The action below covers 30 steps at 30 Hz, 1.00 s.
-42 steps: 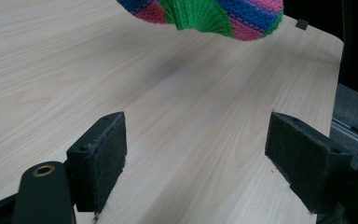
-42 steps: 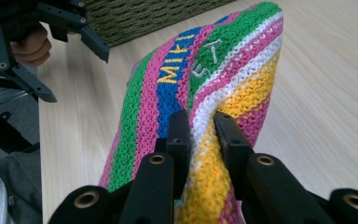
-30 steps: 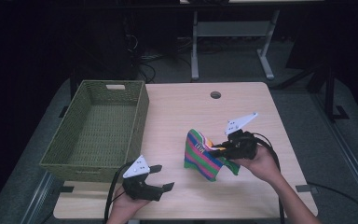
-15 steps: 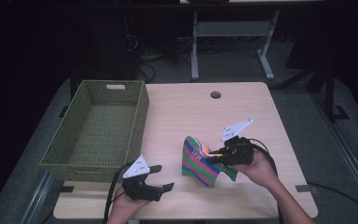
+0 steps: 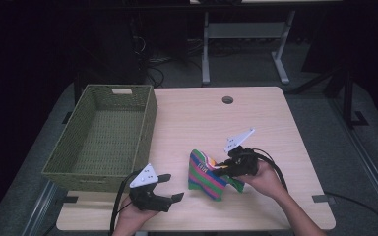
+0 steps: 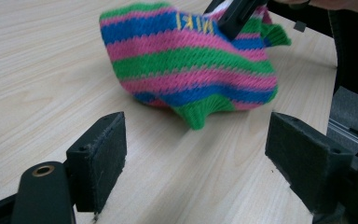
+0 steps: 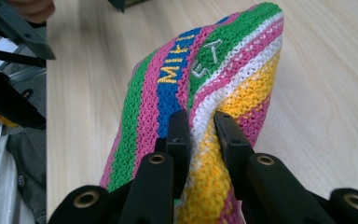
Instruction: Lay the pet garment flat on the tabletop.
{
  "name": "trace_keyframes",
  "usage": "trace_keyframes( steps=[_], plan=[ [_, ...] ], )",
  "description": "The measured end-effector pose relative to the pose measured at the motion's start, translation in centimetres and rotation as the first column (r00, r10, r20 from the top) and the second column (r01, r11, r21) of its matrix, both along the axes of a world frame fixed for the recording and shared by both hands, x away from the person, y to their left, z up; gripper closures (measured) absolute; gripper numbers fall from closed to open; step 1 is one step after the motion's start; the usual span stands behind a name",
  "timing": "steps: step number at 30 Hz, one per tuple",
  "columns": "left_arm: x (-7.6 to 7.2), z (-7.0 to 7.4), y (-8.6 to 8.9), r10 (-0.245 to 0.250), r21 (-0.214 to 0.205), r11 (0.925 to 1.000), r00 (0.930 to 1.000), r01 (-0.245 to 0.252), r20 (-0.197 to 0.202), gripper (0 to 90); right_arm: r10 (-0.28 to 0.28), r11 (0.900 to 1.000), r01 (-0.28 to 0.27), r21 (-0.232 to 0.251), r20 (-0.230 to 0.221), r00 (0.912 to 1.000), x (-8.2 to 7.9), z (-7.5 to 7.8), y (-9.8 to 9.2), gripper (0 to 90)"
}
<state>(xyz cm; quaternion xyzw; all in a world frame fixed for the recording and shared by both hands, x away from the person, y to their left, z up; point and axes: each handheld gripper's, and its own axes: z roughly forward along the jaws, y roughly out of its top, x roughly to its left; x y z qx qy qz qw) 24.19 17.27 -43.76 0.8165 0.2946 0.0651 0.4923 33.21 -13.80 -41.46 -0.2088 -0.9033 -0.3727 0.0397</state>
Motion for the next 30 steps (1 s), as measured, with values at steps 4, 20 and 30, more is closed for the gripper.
trace_keyframes(
  steps=[4,20,30],
  plan=[
    [0.0,0.0,0.0,0.001,-0.002,1.0,1.0,-0.001,0.0,20.3,-0.001,0.9996,0.001,-0.028,-0.008,1.0,0.6,-1.1,0.3,77.4],
    [0.0,-0.1,-0.1,-0.005,0.001,1.0,1.0,0.005,-0.002,20.2,0.02,0.9981,-0.022,-0.058,-0.039,0.999,1.6,-3.8,0.0,65.4],
    [0.0,-0.1,-0.3,-0.005,0.0,1.0,1.0,0.005,-0.006,20.2,-0.003,0.9996,0.002,-0.029,-0.022,0.9997,1.1,-2.3,-0.9,51.3]
  ],
)
